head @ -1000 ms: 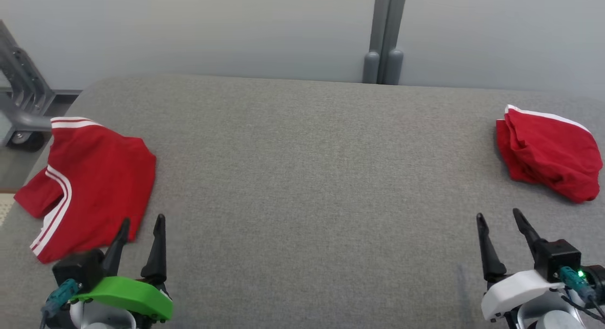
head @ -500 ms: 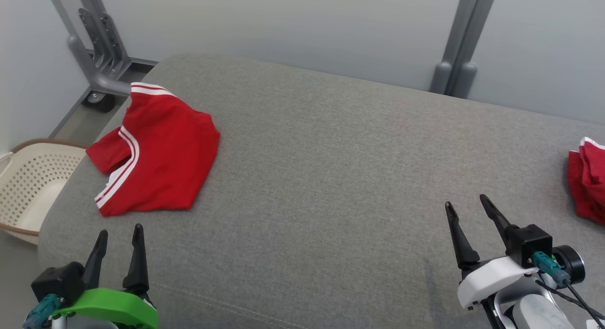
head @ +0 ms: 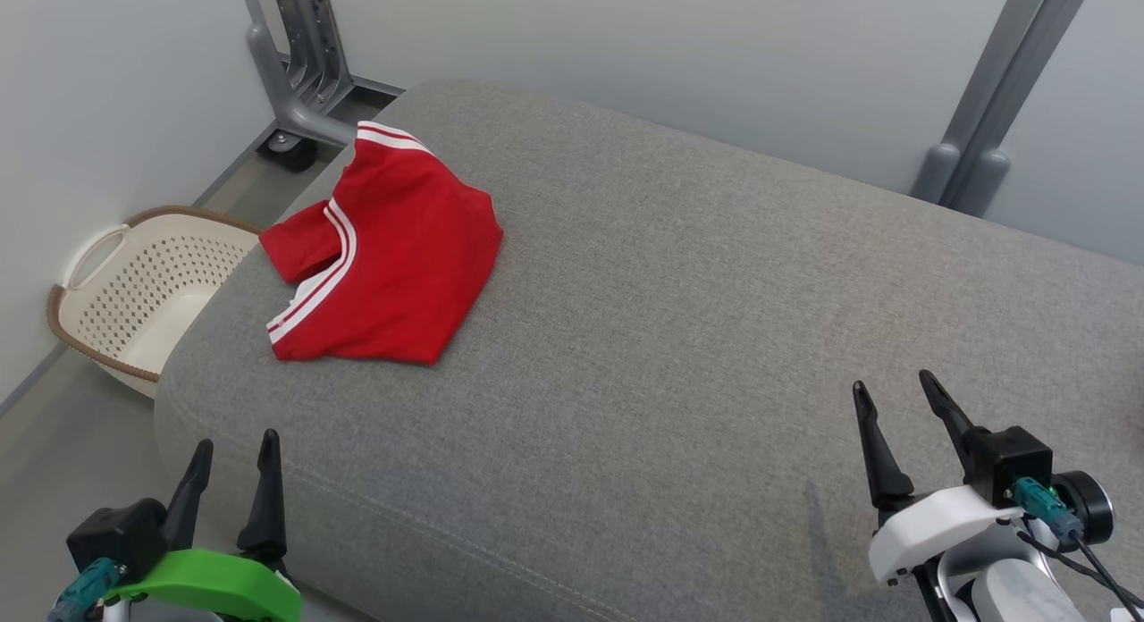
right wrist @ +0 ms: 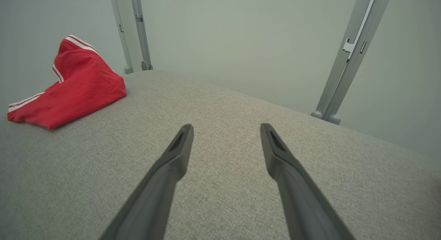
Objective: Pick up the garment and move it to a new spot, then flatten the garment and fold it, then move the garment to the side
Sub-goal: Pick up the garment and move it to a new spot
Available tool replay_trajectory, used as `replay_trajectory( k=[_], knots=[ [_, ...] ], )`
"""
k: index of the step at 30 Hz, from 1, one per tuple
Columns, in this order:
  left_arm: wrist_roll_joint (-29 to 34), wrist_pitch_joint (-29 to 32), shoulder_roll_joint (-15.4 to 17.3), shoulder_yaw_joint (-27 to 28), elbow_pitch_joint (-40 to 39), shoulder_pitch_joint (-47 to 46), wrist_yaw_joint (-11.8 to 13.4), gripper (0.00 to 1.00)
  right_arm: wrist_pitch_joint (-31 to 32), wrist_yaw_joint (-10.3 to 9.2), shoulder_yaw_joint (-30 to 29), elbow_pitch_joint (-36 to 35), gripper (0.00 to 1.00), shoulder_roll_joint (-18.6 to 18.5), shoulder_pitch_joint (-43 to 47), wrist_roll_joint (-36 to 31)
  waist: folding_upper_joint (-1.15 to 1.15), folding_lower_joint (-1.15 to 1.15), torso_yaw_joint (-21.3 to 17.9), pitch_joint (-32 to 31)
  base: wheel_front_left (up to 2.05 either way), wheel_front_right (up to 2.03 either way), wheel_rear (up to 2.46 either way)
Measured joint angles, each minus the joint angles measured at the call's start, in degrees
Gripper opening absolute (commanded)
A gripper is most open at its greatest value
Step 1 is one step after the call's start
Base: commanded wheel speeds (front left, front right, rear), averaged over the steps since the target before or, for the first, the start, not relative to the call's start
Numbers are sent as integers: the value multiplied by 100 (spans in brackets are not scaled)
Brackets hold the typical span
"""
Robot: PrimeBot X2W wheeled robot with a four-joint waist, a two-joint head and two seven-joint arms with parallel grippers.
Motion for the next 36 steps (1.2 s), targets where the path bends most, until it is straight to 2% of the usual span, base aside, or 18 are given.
replay_trajectory(
  k=[10,19,25,29,36],
  knots=[
    [-116,43,-22,43,172,-132,-62,100,0,0,-24,-70,100,-18,2,-158,0,0,-70,173,0,0,0],
    [-522,961,30,34,641,-1562,-153,100,0,86,166,-108,100,-197,-148,-359,0,0,-187,659,0,0,0],
    [-556,1319,413,281,1039,-2413,-124,100,0,162,354,-182,100,-269,-362,-568,0,0,-393,1058,0,0,0],
    [-641,1469,489,410,1198,-2968,-124,100,27,210,398,-264,100,-354,-477,-615,0,0,-585,1325,0,0,0],
    [-687,1707,698,595,1638,-3375,-92,100,78,227,404,-405,100,-410,-712,-681,0,0,-953,1823,0,0,0]
  ],
)
